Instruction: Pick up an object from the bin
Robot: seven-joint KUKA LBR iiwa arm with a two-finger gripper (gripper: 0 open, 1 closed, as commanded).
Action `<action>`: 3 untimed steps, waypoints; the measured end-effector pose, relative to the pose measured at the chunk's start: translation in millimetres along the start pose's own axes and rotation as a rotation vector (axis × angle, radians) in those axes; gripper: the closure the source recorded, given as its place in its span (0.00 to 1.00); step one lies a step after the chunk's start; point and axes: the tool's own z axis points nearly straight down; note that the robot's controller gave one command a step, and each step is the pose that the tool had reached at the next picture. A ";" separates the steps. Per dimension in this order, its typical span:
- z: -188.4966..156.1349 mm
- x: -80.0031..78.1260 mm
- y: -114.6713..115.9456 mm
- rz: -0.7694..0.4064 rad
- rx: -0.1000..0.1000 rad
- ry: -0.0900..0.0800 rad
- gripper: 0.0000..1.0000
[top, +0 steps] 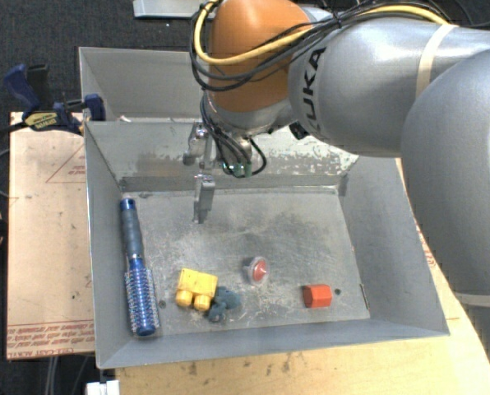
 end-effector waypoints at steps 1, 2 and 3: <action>140.2 100.7 -6.8 -0.285 -0.003 -0.021 0.00; 112.7 130.9 -7.0 -0.220 0.000 -0.007 0.00; 81.6 138.1 -8.2 -0.238 0.000 -0.010 0.00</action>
Offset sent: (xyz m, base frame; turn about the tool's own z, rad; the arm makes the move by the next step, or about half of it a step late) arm -0.1052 -0.0085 -0.1426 -0.2880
